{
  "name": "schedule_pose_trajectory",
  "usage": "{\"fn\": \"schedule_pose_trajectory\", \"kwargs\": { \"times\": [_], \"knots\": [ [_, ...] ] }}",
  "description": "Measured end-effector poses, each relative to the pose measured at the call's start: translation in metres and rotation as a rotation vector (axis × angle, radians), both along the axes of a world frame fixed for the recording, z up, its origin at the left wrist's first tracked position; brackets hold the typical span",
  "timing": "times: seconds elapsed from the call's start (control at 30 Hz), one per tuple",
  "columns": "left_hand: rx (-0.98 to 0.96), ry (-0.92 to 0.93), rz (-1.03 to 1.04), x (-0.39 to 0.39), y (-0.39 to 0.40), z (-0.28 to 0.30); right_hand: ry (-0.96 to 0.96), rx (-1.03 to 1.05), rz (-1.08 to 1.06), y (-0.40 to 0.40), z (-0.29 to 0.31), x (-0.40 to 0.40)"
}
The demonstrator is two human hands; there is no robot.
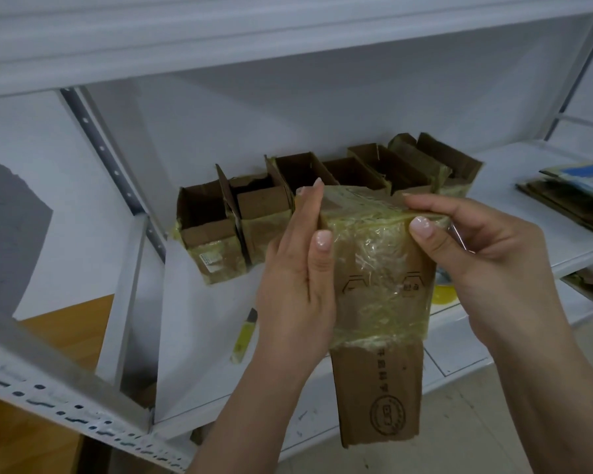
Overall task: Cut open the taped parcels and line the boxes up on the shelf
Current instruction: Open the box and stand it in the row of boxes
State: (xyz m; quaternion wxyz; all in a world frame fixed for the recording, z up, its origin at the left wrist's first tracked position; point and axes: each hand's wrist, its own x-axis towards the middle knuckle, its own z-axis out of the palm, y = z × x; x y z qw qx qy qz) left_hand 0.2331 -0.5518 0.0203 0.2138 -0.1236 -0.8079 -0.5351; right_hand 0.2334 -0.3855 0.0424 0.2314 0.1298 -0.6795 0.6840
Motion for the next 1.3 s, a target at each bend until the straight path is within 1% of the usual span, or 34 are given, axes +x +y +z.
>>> {"fn": "schedule_pose_trajectory", "kwargs": {
  "times": [0.07, 0.2, 0.33, 0.4, 0.5, 0.6, 0.67, 0.77, 0.83, 0.93, 1.0, 1.07, 1.13, 1.3],
  "knots": [
    [-0.066, 0.036, 0.063, 0.002, 0.002, 0.0, -0.007, -0.009, -0.015, -0.002, 0.0, 0.0],
    [-0.085, 0.034, 0.061, 0.002, 0.004, 0.002, -0.002, 0.022, -0.054, -0.007, 0.002, 0.002],
    [-0.188, 0.051, 0.144, -0.002, 0.005, 0.005, -0.035, 0.09, -0.134, -0.012, -0.003, 0.003],
    [-0.19, 0.057, 0.129, -0.003, 0.004, 0.005, -0.053, 0.098, -0.153, -0.012, -0.004, 0.002],
    [-0.11, 0.044, 0.058, -0.005, 0.003, 0.003, -0.054, 0.095, -0.137, -0.01, -0.004, 0.001],
    [-0.117, 0.087, 0.108, -0.008, 0.004, 0.002, -0.068, 0.127, -0.152, -0.012, -0.007, 0.001],
    [-0.091, 0.108, 0.096, -0.008, 0.004, 0.002, -0.07, 0.117, -0.14, -0.011, -0.008, 0.001],
    [0.07, 0.055, -0.025, -0.008, 0.003, 0.005, -0.054, 0.092, -0.098, -0.01, -0.008, 0.002],
    [0.102, 0.063, -0.082, -0.006, 0.004, 0.008, -0.044, 0.102, -0.089, -0.01, -0.008, 0.001],
    [0.153, 0.058, -0.084, -0.005, 0.006, 0.008, -0.041, 0.069, -0.004, -0.006, -0.009, 0.0],
    [0.253, 0.003, -0.087, -0.007, 0.002, 0.008, -0.044, 0.031, 0.066, -0.001, -0.011, -0.001],
    [0.35, -0.056, -0.122, -0.007, -0.002, 0.008, -0.05, -0.007, 0.092, 0.003, -0.012, -0.004],
    [0.392, -0.079, -0.156, -0.003, -0.001, 0.009, -0.031, 0.072, 0.075, 0.001, -0.012, -0.007],
    [0.378, -0.073, -0.14, -0.001, 0.004, 0.007, 0.061, 0.396, -0.032, -0.004, -0.019, -0.005]
  ]
}}
